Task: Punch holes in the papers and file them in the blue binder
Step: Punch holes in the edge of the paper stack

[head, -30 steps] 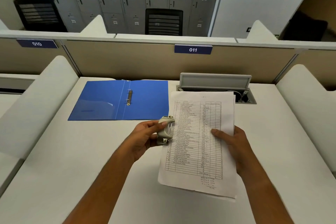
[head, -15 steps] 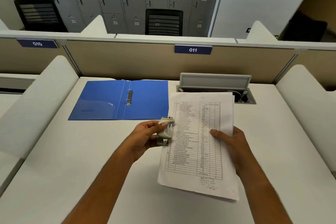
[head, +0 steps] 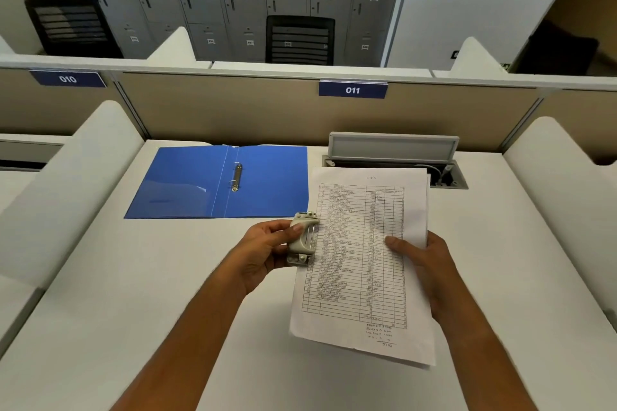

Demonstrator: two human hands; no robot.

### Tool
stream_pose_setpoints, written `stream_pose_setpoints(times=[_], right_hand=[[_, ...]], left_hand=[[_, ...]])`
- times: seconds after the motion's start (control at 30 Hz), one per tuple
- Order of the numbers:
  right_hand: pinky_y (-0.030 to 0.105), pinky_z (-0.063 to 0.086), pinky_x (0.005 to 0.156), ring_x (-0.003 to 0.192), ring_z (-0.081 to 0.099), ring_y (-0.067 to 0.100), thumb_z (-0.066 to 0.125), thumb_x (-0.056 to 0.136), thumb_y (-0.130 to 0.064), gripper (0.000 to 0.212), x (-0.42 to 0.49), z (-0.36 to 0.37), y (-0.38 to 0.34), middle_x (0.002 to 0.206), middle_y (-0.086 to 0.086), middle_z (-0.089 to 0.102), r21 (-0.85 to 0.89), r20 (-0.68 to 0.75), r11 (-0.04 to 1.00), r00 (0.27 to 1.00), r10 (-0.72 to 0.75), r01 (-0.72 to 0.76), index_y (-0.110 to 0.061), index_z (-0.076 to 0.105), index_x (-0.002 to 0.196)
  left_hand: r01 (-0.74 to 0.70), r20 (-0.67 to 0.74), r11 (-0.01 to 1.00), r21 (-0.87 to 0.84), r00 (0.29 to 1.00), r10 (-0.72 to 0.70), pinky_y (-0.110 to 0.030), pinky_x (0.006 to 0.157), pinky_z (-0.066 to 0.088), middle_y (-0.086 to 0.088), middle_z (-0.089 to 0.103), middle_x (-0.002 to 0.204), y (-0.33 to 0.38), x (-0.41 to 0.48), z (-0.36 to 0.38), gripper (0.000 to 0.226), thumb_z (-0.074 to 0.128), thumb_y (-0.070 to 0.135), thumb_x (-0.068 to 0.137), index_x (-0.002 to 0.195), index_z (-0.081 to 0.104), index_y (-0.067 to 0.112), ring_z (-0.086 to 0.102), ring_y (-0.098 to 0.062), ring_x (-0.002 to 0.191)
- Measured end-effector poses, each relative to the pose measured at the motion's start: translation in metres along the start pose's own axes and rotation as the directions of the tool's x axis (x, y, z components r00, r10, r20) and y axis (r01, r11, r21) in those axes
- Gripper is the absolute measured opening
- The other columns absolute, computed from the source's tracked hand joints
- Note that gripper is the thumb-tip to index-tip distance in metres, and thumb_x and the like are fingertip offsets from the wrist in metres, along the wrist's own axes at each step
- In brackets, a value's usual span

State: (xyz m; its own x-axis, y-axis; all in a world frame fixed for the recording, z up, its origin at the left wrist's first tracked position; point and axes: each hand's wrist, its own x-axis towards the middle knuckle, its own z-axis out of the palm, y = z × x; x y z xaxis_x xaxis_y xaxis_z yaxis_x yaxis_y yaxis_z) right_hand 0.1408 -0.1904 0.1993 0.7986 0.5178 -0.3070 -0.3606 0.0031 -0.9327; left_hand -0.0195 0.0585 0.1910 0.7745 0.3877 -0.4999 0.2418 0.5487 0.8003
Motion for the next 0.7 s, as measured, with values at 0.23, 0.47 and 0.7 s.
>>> stream_pose_setpoints(times=[0.23, 0.47, 0.7], right_hand=[[0.039, 0.068, 0.077, 0.1, 0.082, 0.033, 0.074, 0.095, -0.001, 0.029, 0.0, -0.002, 0.003, 0.112, 0.012, 0.083, -0.013, 0.001, 1.0, 1.0, 0.0, 0.0, -0.006, 0.075, 0.123], [0.045, 0.068, 0.081, 0.1, 0.082, 0.035, 0.076, 0.094, -0.002, 0.029, 0.002, -0.003, 0.007, 0.112, 0.014, 0.083, -0.017, -0.003, 1.0, 1.0, 0.018, -0.018, -0.005, 0.075, 0.122], [0.045, 0.068, 0.08, 0.099, 0.081, 0.036, 0.077, 0.093, -0.001, 0.03, 0.003, -0.005, 0.013, 0.113, 0.016, 0.083, -0.008, -0.009, 0.999, 0.999, 0.034, -0.034, -0.003, 0.075, 0.123]], left_hand=[[0.002, -0.025, 1.0, -0.019, 1.0, -0.003, -0.037, 0.071, 0.067, -0.02, 0.079, 0.111, -0.001, -0.001, 0.0, 0.035, 0.073, 0.016, 0.094, 0.124, 0.069, -0.001, 0.079, -0.028, 0.09], [0.003, -0.062, 0.999, -0.032, 0.998, -0.005, -0.037, 0.067, 0.067, -0.02, 0.079, 0.103, -0.006, 0.003, -0.001, 0.041, 0.075, 0.012, 0.092, 0.127, 0.066, -0.007, 0.079, -0.027, 0.08], [0.022, -0.094, 0.998, -0.058, 0.995, -0.027, -0.035, 0.062, 0.066, -0.019, 0.08, 0.099, -0.011, 0.005, -0.002, 0.039, 0.075, 0.01, 0.091, 0.126, 0.066, -0.007, 0.079, -0.027, 0.077]])
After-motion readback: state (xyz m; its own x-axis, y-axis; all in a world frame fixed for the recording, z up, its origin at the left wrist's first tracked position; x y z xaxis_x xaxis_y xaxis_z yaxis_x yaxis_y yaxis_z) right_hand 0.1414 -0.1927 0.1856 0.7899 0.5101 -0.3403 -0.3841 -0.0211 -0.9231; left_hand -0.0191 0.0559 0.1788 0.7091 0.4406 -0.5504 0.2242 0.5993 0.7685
